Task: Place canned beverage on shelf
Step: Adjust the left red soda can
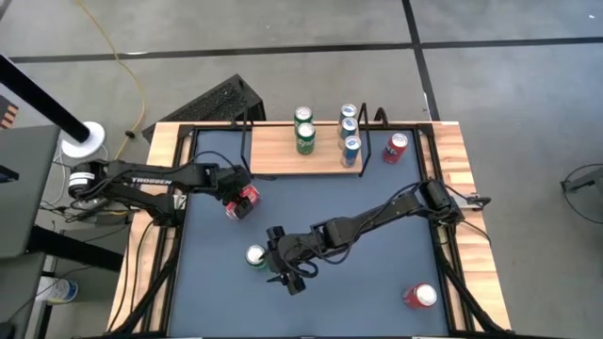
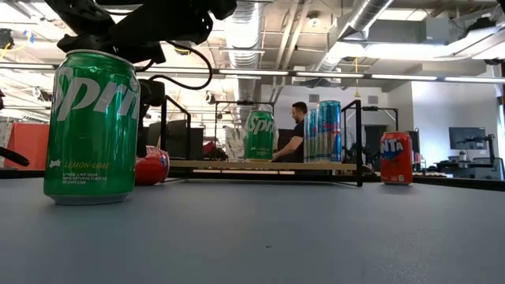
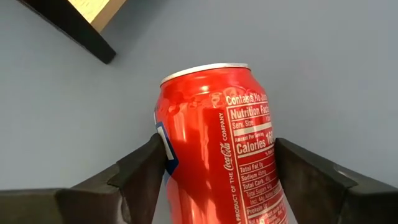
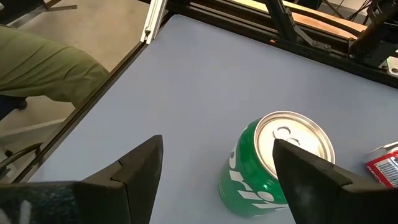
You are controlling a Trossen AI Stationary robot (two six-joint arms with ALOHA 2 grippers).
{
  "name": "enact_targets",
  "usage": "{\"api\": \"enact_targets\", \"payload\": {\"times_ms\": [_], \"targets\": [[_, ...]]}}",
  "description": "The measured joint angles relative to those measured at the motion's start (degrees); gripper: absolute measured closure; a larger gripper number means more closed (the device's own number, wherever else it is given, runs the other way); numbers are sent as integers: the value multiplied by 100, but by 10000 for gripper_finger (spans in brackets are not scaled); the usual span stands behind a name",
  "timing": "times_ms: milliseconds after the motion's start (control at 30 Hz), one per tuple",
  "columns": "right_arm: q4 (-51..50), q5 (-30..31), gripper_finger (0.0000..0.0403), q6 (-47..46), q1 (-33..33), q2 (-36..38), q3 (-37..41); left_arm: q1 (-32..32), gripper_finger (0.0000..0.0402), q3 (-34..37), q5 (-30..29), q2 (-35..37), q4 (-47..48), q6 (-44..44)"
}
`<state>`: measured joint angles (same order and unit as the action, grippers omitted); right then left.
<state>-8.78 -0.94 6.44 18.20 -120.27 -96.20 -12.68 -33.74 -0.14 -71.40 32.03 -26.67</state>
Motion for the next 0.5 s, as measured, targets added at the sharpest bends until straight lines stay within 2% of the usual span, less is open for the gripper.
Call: {"api": "enact_targets", "payload": {"times_ms": [133, 233, 500], "targets": [[-24, -1, 112, -39, 0, 2, 0, 0, 166, -142, 35, 94, 149, 170], [-43, -1, 112, -40, 0, 2, 0, 8, 167, -174, 128, 456, 41, 228], [-114, 115, 112, -46, 31, 2, 0, 92, 192, 231, 271, 2260, -111, 35]]}}
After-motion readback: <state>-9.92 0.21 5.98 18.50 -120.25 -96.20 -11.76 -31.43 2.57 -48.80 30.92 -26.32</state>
